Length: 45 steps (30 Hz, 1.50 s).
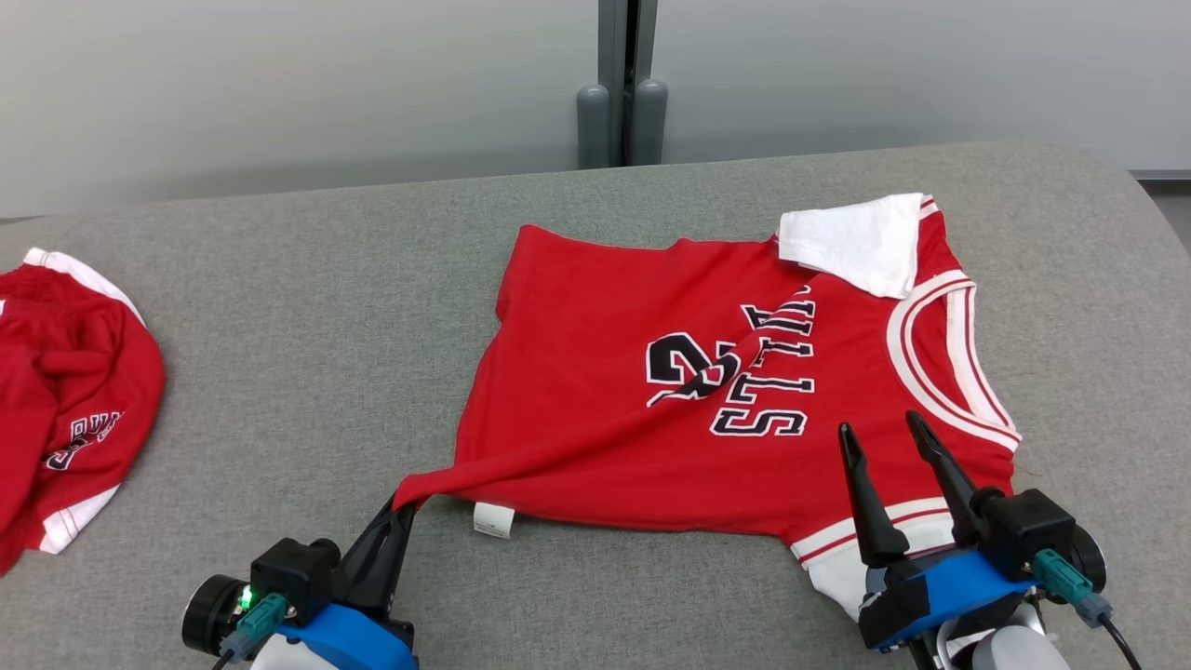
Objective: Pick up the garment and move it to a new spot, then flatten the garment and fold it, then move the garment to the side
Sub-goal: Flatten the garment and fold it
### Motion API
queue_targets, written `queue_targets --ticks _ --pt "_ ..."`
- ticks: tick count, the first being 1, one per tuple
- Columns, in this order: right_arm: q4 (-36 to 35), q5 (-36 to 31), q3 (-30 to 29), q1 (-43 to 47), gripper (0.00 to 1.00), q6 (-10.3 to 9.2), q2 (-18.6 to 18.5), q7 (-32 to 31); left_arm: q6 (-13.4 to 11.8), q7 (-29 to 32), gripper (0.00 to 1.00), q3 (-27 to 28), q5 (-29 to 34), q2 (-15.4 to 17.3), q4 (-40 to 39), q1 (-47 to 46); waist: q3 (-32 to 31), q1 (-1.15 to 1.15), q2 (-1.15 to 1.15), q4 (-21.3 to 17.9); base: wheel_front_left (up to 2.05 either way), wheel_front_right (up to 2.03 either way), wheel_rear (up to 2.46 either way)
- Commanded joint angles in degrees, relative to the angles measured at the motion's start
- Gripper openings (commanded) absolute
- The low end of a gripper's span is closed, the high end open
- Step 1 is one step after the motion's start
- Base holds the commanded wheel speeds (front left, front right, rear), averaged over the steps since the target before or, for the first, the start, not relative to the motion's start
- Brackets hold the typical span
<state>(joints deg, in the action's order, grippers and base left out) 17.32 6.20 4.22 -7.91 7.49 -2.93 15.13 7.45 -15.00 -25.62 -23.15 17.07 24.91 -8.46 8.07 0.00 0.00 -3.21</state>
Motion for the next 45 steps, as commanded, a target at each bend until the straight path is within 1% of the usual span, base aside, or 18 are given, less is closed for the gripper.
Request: queue_targets --ticks 1,2,3,4,10,15,18,23,29,34,39,45 --pt "0.2 0.3 0.1 -0.3 1.0 0.01 -0.2 0.0 0.0 -0.3 0.2 0.3 0.3 0.2 0.3 -0.7 -0.1 0.0 0.0 -0.1 0.0 0.0 0.0" --pt "0.5 0.3 0.2 -0.3 1.0 0.01 -0.3 0.0 0.0 -0.3 0.62 0.5 0.5 0.0 1.0 -1.3 -0.1 0.0 0.0 -0.3 0.0 0.0 0.0" --pt "0.6 0.4 0.3 -0.3 1.0 0.01 -0.3 0.0 0.0 -0.3 0.95 0.8 0.5 -0.3 1.8 -1.6 -0.1 0.0 0.0 -0.3 0.0 0.0 0.0" --pt "0.8 0.4 0.3 -0.3 1.0 0.01 -0.3 0.0 0.0 -0.3 1.0 0.8 0.5 -0.5 2.3 -1.5 -0.2 0.0 0.0 -0.4 0.0 0.0 0.0" --pt "1.2 0.6 -0.5 0.4 1.0 0.01 -0.4 0.0 0.0 -0.3 1.0 2.7 1.1 -0.5 2.3 0.5 -0.5 0.0 0.0 0.1 0.0 0.0 0.0" --pt "1.5 0.5 -0.9 1.1 1.0 0.01 -0.5 0.0 -0.1 -0.3 1.0 7.3 3.1 -1.3 -1.8 2.0 -1.2 0.0 0.0 1.3 0.0 0.0 0.0" --pt "1.4 0.6 -0.8 1.1 1.0 0.01 -0.5 0.0 -0.6 -0.3 1.0 11.5 5.4 -2.8 -6.0 3.0 -1.9 0.0 0.0 1.8 0.0 0.0 0.0" --pt "0.6 0.2 -1.3 1.8 1.0 0.01 -0.4 0.0 -1.6 -0.3 1.0 18.3 9.5 -6.4 -12.1 4.9 -3.6 0.0 0.0 1.8 0.0 0.0 0.0" --pt "-0.5 -0.6 -2.7 3.9 1.0 0.01 -0.3 0.0 -1.8 -0.3 1.0 24.0 13.2 -10.0 -14.5 7.6 -6.6 0.0 0.0 1.0 0.0 0.0 0.0" --pt "-1.3 -1.8 -4.6 6.1 1.0 0.01 -0.2 0.0 -1.5 -0.3 1.0 25.7 15.8 -11.7 -14.1 9.6 -7.9 0.0 0.0 0.5 0.0 0.0 0.0" --pt "-1.6 -2.7 -6.2 7.7 1.0 0.01 -0.1 0.0 -1.0 -0.3 1.0 24.7 18.4 -12.2 -12.4 10.5 -8.6 0.0 0.0 0.2 0.0 0.0 0.0" --pt "-1.6 -3.1 -6.5 8.5 1.0 0.01 0.0 0.0 -0.7 -0.3 1.0 25.4 19.2 -12.4 -11.2 10.7 -8.9 0.0 0.0 -0.1 0.0 0.0 0.0"
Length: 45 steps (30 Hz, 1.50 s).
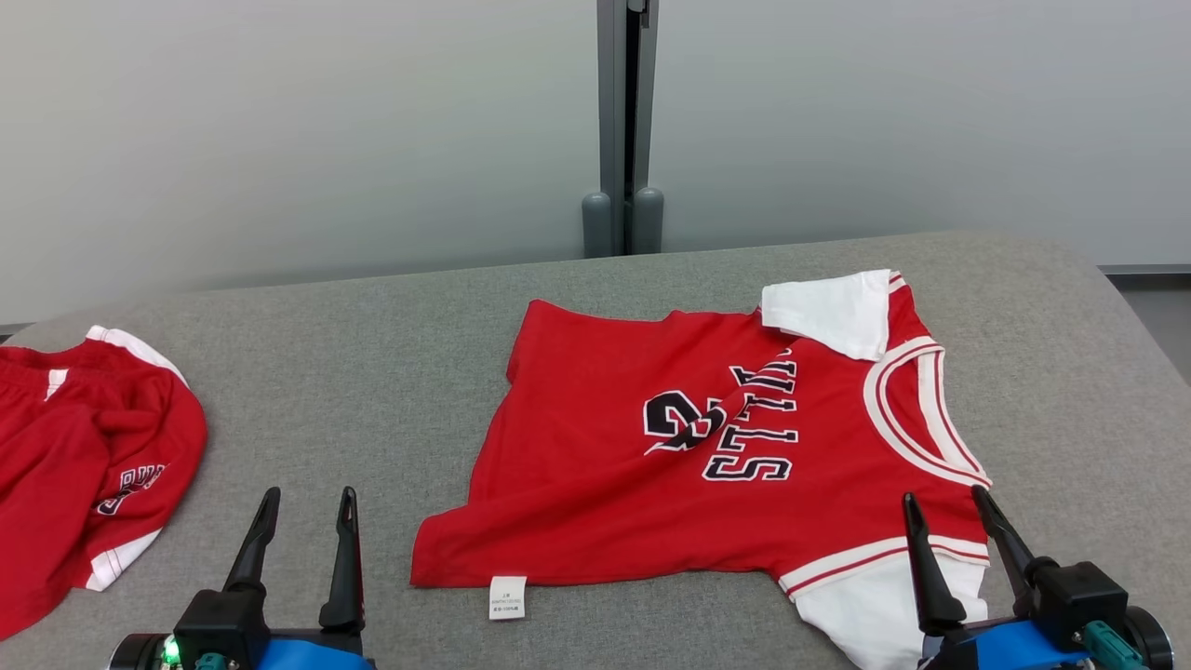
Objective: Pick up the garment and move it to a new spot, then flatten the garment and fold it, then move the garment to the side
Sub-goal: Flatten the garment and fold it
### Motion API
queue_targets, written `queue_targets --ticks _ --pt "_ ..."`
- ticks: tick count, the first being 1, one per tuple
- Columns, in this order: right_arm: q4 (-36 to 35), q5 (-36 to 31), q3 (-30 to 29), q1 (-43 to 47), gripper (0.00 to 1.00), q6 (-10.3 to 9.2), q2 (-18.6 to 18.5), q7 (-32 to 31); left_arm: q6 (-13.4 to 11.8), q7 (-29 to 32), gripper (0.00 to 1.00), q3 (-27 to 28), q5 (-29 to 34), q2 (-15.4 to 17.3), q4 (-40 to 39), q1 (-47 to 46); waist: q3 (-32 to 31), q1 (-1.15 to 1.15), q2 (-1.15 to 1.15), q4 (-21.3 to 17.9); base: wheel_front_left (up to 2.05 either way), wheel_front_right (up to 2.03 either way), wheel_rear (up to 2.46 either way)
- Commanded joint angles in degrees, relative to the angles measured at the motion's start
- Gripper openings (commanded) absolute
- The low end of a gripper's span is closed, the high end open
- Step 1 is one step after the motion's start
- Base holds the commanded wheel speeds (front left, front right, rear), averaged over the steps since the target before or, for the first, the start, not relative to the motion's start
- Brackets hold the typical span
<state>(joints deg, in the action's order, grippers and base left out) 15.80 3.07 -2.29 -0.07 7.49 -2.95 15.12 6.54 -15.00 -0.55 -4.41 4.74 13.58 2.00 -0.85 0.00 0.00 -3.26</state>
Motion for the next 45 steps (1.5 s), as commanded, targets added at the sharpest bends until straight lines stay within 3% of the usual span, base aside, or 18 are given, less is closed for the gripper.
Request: queue_targets --ticks 1,14,20,32,45 --pt "0.1 0.2 0.2 0.6 1.0 0.01 0.0 0.0 0.3 -0.3 1.0 0.5 0.5 -0.1 0.2 0.3 0.0 0.0 0.0 0.0 0.0 0.0 0.0" --pt "1.1 0.6 0.5 0.1 1.0 0.01 0.1 0.0 0.8 -0.3 1.0 0.9 0.5 -0.4 1.2 -0.1 0.1 0.0 0.0 -0.1 0.0 0.0 0.0" --pt "3.9 -0.1 -2.7 -0.7 1.0 0.01 0.0 0.0 1.0 -0.3 1.0 -0.3 -1.0 -0.7 3.3 -1.4 0.6 0.0 0.0 -0.7 0.0 0.0 0.0" --pt "13.9 -0.3 -4.2 -2.5 1.0 0.01 0.0 0.0 1.1 -0.3 1.0 -7.0 -5.3 -0.3 14.3 -5.1 2.9 0.0 0.0 -3.1 0.0 0.0 0.0" --pt "21.7 2.3 -2.5 -5.7 1.0 0.01 0.0 0.0 0.9 -0.3 1.0 -5.2 -8.7 0.3 24.6 -9.5 7.2 0.0 0.0 -4.9 0.0 0.0 0.0"
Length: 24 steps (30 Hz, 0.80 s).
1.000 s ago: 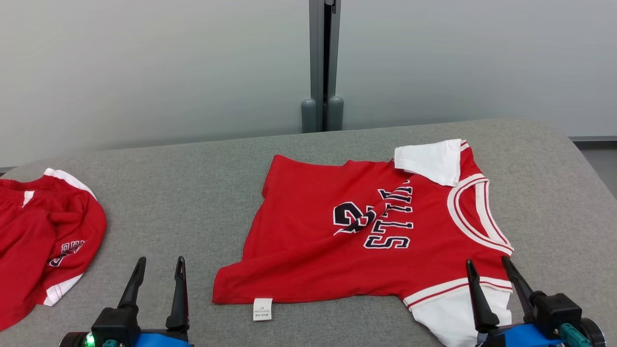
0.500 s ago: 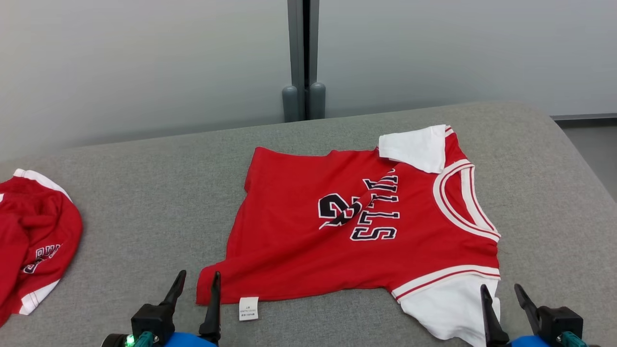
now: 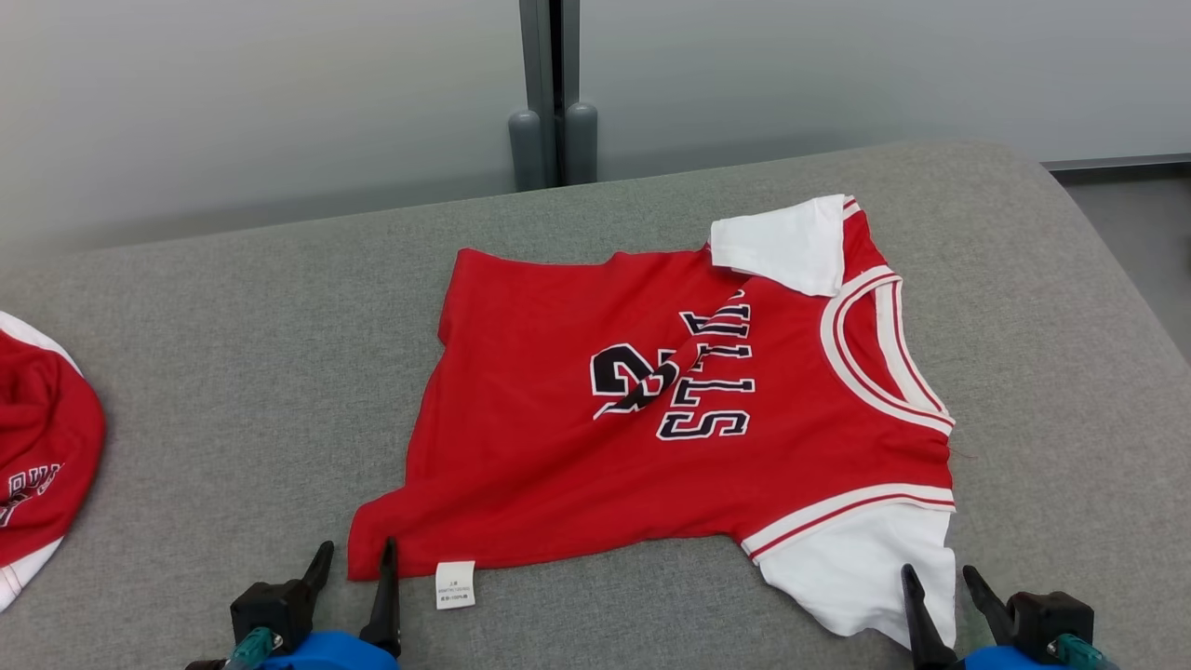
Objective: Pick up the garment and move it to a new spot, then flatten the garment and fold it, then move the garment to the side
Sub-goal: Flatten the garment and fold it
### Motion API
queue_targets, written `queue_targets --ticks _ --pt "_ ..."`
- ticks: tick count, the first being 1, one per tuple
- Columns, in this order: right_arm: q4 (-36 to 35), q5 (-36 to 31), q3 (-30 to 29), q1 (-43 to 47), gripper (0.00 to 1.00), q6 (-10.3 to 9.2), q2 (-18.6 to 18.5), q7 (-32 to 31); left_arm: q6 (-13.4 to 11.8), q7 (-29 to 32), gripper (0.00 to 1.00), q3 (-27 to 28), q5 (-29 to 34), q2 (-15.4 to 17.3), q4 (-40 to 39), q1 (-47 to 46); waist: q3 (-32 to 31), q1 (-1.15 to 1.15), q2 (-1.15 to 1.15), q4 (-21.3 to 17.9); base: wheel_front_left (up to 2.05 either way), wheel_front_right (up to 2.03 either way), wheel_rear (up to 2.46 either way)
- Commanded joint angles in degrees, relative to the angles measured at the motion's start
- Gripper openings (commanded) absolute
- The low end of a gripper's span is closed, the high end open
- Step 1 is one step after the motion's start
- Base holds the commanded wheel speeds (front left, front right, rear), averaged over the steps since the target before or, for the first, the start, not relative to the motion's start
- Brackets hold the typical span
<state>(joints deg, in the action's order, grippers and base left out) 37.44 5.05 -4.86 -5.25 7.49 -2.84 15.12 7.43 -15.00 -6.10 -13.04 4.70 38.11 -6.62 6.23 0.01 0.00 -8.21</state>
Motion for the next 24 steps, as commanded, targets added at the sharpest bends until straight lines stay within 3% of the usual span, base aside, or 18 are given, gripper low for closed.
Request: queue_targets --ticks 1,18,19,20,21,24 --pt "0.5 0.7 0.3 -0.6 1.0 0.01 -0.1 0.0 0.1 -0.3 1.0 0.5 -0.1 0.3 0.5 -1.1 0.3 -0.01 0.0 0.0 0.0 0.0 0.0" --pt "5.9 6.9 5.6 -1.6 1.0 0.01 0.0 -0.1 0.0 -0.3 1.0 -8.1 -5.0 1.0 0.1 -2.5 1.1 -0.01 0.0 -0.1 0.0 0.0 0.0" --pt "6.0 7.4 6.2 -1.7 0.79 0.04 0.1 -0.2 0.1 -0.3 0.56 -8.4 -5.3 1.1 0.3 -2.5 1.1 -0.01 0.0 -0.1 0.0 0.0 0.0" --pt "5.7 7.8 6.8 -1.7 0.35 0.08 0.2 -0.2 0.1 -0.3 0.36 -8.7 -5.5 1.2 0.4 -2.5 1.1 -0.01 0.0 -0.1 0.0 0.0 0.0" --pt "5.2 8.1 7.2 -1.8 0.0 0.08 0.2 -0.2 0.0 -0.3 0.04 -8.9 -5.7 1.4 0.5 -2.5 1.0 -0.01 0.0 -0.1 0.0 0.0 0.0" --pt "3.1 8.8 7.6 -1.5 0.0 0.06 0.1 0.0 0.1 -0.3 0.0 -9.7 -6.3 1.5 0.6 -2.2 0.8 -0.01 0.0 0.0 0.0 0.0 0.0"
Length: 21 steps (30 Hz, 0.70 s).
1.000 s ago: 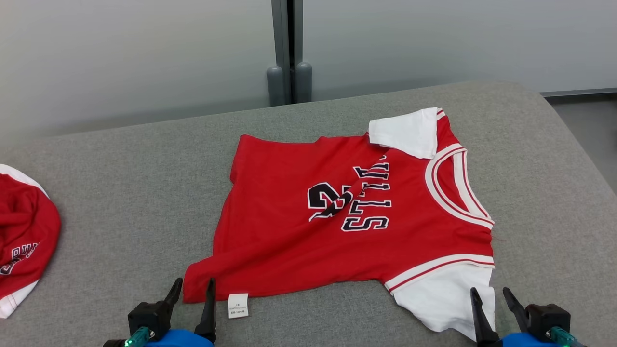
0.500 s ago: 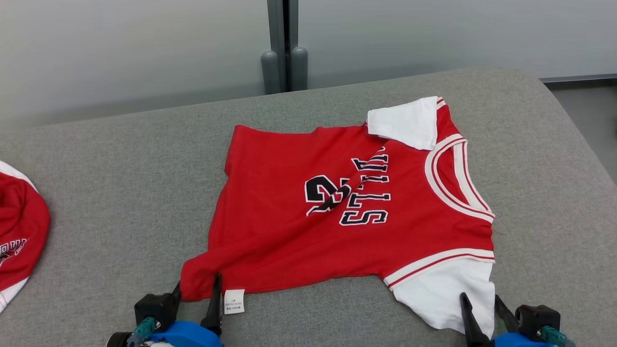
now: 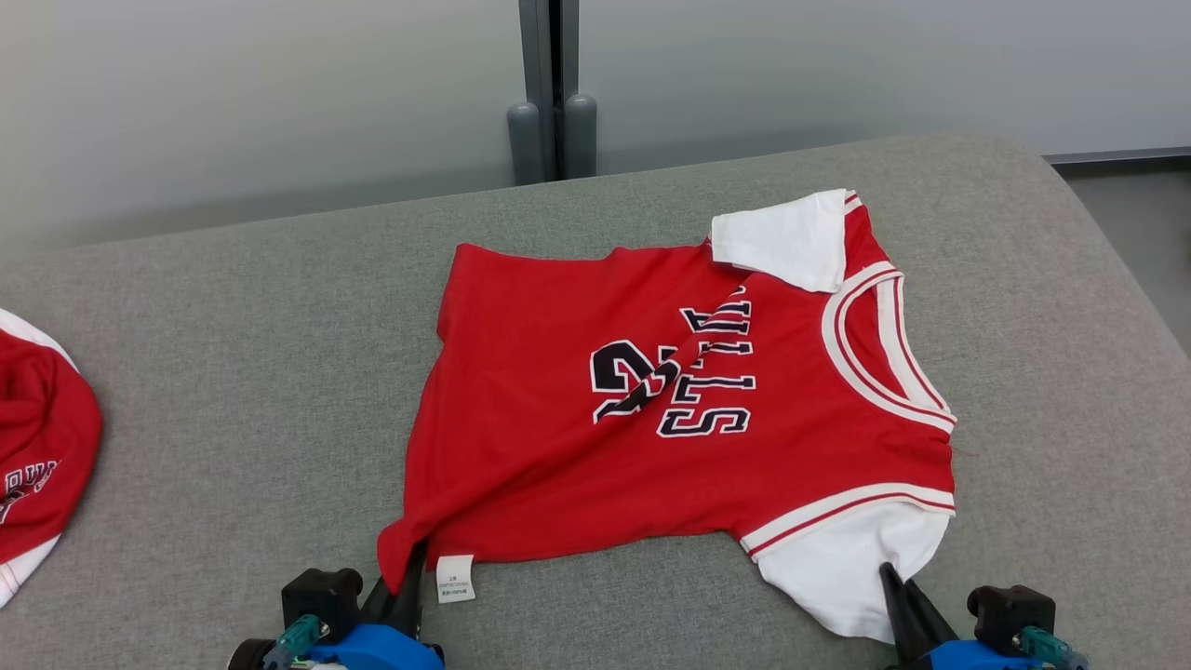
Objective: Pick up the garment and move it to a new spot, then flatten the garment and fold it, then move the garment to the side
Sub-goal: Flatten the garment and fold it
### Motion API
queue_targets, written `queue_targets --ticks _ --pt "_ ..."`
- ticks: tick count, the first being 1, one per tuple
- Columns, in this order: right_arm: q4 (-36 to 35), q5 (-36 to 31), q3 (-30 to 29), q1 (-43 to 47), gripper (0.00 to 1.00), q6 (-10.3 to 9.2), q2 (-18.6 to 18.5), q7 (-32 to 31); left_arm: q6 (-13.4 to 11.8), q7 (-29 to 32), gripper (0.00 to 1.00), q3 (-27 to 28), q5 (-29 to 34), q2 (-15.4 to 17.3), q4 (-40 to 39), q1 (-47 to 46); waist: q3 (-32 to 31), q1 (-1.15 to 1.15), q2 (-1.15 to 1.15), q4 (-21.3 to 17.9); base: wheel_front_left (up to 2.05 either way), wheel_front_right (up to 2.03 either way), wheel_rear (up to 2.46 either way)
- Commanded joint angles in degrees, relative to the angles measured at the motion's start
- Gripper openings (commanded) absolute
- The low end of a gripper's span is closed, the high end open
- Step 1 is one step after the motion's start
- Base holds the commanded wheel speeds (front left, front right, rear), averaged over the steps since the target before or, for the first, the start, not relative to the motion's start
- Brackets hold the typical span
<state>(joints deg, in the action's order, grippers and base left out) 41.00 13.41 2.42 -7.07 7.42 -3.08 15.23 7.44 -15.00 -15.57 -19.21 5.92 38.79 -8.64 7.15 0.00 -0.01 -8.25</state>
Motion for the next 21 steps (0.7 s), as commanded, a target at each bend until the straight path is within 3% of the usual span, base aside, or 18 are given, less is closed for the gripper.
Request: queue_targets --ticks 1,12,17,21 --pt "-1.2 0.4 0.3 0.5 0.0 0.12 0.2 -0.1 0.0 -0.3 0.0 -0.6 -0.4 0.2 -0.3 0.0 -0.2 0.0 0.01 0.0 0.0 0.0 0.0" --pt "-14.8 0.3 -0.9 -1.8 0.0 0.08 0.0 -0.1 0.0 -0.3 0.0 -5.2 -6.5 2.8 -12.2 -2.2 -0.2 0.0 0.01 0.8 0.0 0.0 0.0" --pt "-18.9 -0.1 -0.4 -9.0 0.0 0.07 -1.8 -0.1 0.0 -0.3 0.0 -5.5 -10.5 5.2 -17.6 -8.7 1.6 0.0 0.01 0.6 0.0 0.0 0.0" --pt "-19.1 1.6 0.2 -18.9 0.0 0.07 -3.4 -0.1 0.0 -0.3 0.0 -8.3 -14.6 8.2 -17.5 -17.7 4.5 0.0 0.01 0.6 0.0 0.0 0.0"
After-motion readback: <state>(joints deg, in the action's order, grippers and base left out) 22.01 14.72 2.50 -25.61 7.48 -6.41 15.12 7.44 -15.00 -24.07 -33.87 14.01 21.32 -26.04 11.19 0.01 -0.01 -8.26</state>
